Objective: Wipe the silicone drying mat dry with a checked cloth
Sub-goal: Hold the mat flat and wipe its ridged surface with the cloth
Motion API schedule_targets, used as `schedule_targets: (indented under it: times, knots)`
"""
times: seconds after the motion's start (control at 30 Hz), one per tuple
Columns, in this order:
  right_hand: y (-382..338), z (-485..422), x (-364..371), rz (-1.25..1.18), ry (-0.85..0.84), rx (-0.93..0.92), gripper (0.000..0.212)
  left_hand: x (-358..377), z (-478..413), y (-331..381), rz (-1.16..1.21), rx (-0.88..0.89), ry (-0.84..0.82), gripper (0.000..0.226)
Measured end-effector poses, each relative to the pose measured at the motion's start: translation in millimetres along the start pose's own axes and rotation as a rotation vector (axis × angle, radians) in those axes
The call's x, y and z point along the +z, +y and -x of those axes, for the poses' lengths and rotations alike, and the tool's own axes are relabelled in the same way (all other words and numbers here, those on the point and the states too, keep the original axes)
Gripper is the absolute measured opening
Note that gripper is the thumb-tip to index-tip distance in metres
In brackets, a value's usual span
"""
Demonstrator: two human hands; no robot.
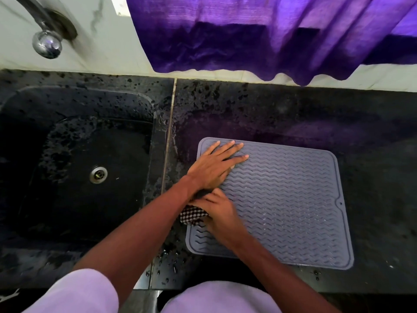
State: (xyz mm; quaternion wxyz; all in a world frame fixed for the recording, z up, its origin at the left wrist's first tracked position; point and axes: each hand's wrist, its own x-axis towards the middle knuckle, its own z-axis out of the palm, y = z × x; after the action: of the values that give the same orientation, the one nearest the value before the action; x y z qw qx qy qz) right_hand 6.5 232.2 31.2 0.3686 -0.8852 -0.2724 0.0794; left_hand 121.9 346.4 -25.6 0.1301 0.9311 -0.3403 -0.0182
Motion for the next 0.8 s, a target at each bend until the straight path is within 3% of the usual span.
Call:
schedule_targets:
  times: [0.1, 0.23, 0.47, 0.67, 0.8]
  knots:
    - [16.9, 27.0, -28.1, 0.008, 0.04, 0.007, 0.034, -1.1, 1.4, 1.4, 0.01, -0.005, -0.018, 0.058]
    - [50.6, 74.4, -49.9, 0.137, 0.12, 0.084, 0.059, -1.2, 1.4, 1.9, 0.007, -0.017, -0.019, 0.057]
    - [36.1, 67.4, -10.7, 0.104, 0.197, 0.179, 0.062, -2.3, 0.8, 3.7, -0.01, -0.022, -0.02, 0.057]
    - [-0.4, 18.8, 26.3, 0.13, 0.111, -0.04, 0.035, -1.4, -0.2, 3.3, 0.002, -0.017, -0.009, 0.057]
    - [-3.9, 3.5, 23.5, 0.143, -0.016, -0.155, 0.047, -0.6, -0.1, 4.1, -0.016, -0.01, 0.009, 0.056]
